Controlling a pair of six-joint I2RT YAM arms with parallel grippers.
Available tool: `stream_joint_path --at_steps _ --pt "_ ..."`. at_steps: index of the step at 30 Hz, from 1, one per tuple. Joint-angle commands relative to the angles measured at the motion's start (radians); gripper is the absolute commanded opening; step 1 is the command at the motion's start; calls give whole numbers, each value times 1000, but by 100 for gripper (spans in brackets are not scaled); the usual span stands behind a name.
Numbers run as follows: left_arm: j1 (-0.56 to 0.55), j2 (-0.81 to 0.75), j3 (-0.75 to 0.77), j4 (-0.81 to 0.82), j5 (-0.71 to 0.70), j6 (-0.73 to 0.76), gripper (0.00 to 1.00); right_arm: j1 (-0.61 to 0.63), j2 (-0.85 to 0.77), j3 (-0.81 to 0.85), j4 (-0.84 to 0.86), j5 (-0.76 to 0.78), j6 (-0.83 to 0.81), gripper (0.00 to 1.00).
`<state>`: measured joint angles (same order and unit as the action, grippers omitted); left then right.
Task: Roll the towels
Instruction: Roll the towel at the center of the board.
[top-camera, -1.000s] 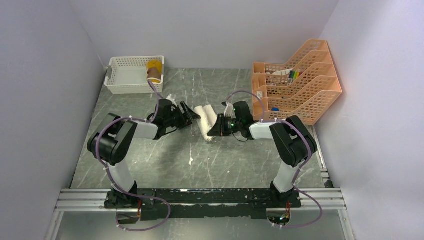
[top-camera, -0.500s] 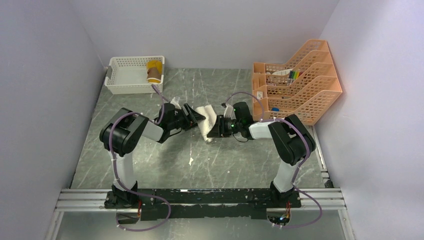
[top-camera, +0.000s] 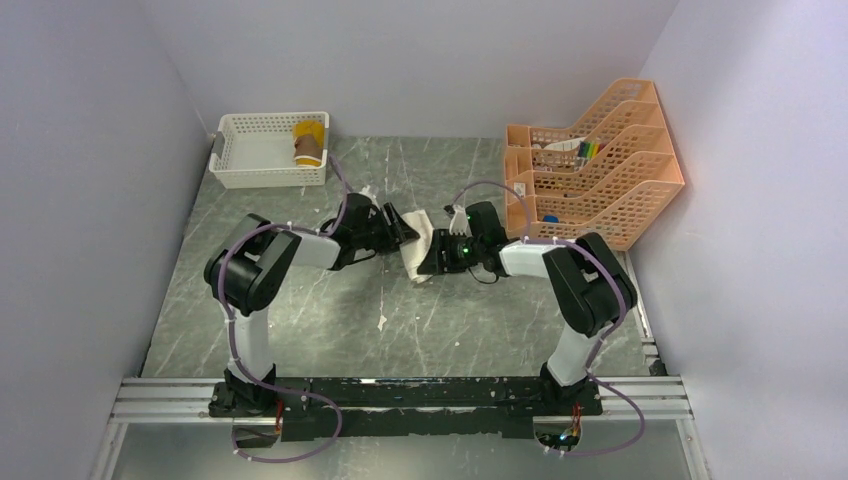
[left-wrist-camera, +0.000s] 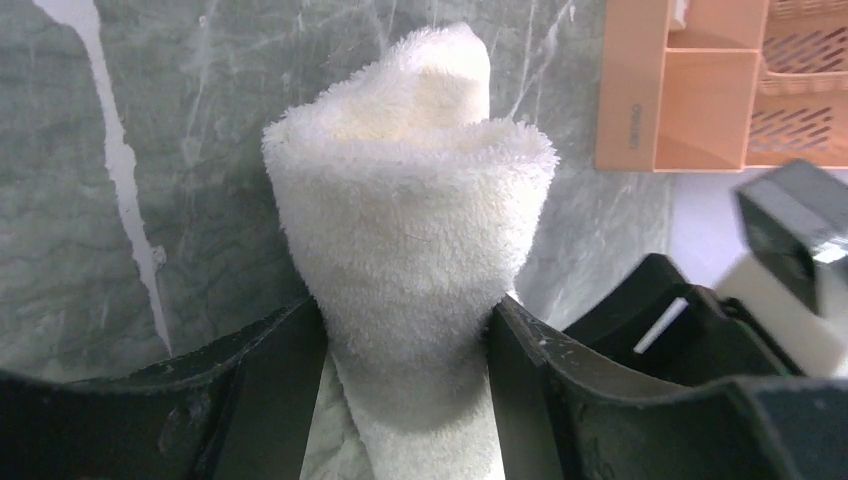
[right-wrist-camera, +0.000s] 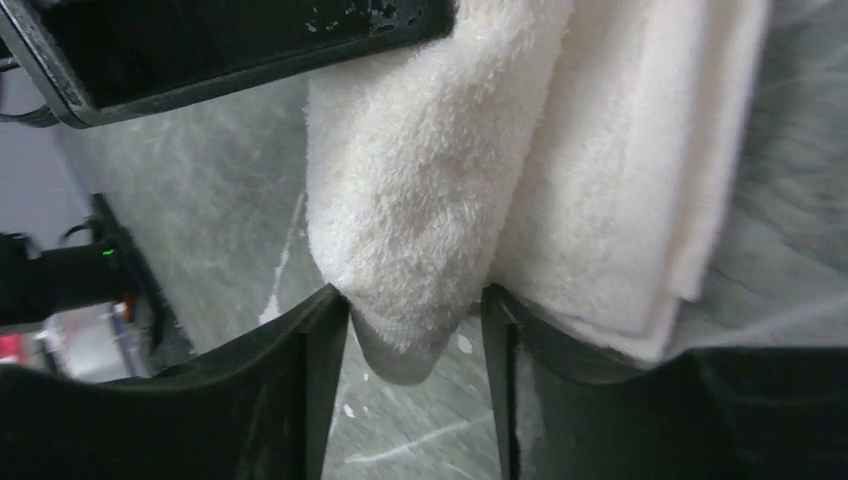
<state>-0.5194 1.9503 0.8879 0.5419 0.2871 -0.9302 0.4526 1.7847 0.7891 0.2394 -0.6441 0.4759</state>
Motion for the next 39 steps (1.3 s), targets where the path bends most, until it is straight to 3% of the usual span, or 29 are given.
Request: stream_joint_path --at_steps 1,6,14,23,33,39 --pt "-9 -24 72 -227 -101 109 68 73 -148 85 -225 319 -158 56" --pt "-9 -22 111 -301 -121 132 69 239 -224 200 -404 649 -293 62" --pt "-11 12 170 -371 -107 147 70 336 -138 275 -430 790 -292 63" --pt "-10 38 200 -399 -62 161 73 353 -72 281 -376 844 -293 61" --pt "-7 24 271 -486 -25 201 79 353 -31 253 -355 900 -309 43" --pt "28 -64 285 -549 -18 235 86 345 -30 234 -333 883 -298 40"
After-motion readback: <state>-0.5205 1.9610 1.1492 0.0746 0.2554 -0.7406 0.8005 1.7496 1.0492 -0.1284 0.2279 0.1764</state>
